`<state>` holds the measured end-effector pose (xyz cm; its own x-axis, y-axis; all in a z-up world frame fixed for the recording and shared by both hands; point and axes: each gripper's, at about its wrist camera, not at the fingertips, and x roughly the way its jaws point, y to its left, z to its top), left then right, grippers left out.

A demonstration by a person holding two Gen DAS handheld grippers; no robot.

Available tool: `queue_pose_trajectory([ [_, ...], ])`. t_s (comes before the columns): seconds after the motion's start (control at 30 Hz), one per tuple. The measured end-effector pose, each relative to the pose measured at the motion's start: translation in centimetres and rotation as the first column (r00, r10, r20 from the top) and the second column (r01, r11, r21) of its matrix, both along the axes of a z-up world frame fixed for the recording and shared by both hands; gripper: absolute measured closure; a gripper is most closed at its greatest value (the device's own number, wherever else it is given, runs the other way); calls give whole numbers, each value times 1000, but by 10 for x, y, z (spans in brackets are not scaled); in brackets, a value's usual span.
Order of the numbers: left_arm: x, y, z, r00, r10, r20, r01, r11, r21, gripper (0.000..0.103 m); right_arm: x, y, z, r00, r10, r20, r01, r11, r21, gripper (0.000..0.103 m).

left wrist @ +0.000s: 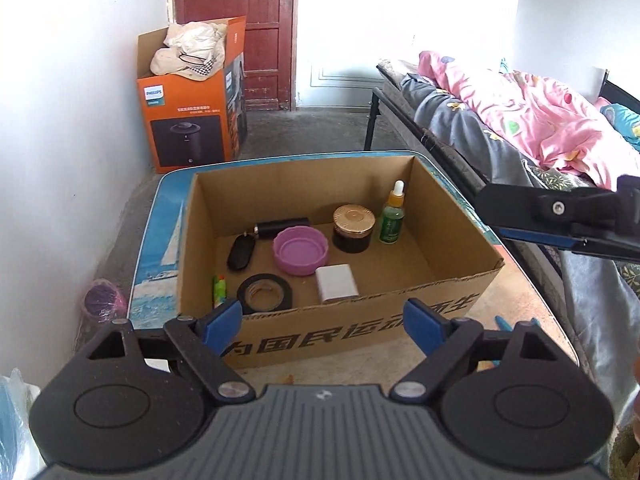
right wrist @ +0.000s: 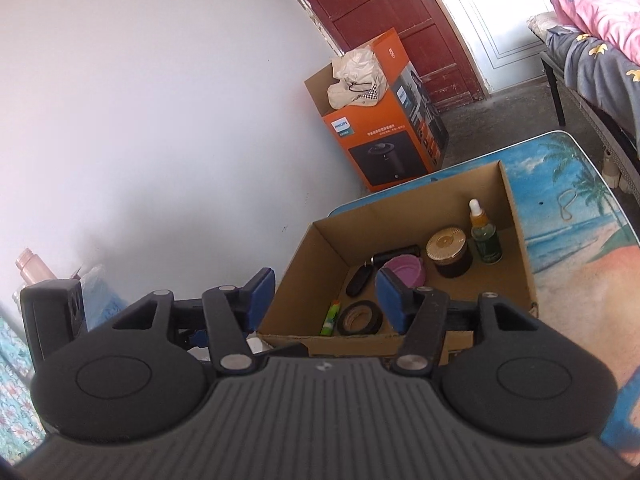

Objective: Organize rigid objects
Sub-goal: 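Move the right gripper to the white supplement jar on the table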

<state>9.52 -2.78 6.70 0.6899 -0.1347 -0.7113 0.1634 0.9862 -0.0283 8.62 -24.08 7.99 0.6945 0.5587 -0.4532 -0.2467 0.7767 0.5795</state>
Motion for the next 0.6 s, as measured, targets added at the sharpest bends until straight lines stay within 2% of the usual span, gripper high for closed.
queue_pose_trajectory([
  [0.23, -43, 50, -4, 997, 45, 68, -42, 998, -49, 13, -11, 45, -13, 998, 47, -45, -46, 999, 26, 27],
  [0.37, -57, 73, -14, 990, 93, 108, -89, 995, -44, 9, -5, 68, -22, 994, 76, -81, -74, 997, 29, 26],
  [0.6, -40, 91, -52, 992, 114, 60, -113, 993, -18, 10, 25, 120, -52, 971, 148, -188, -142, 989, 43, 26],
])
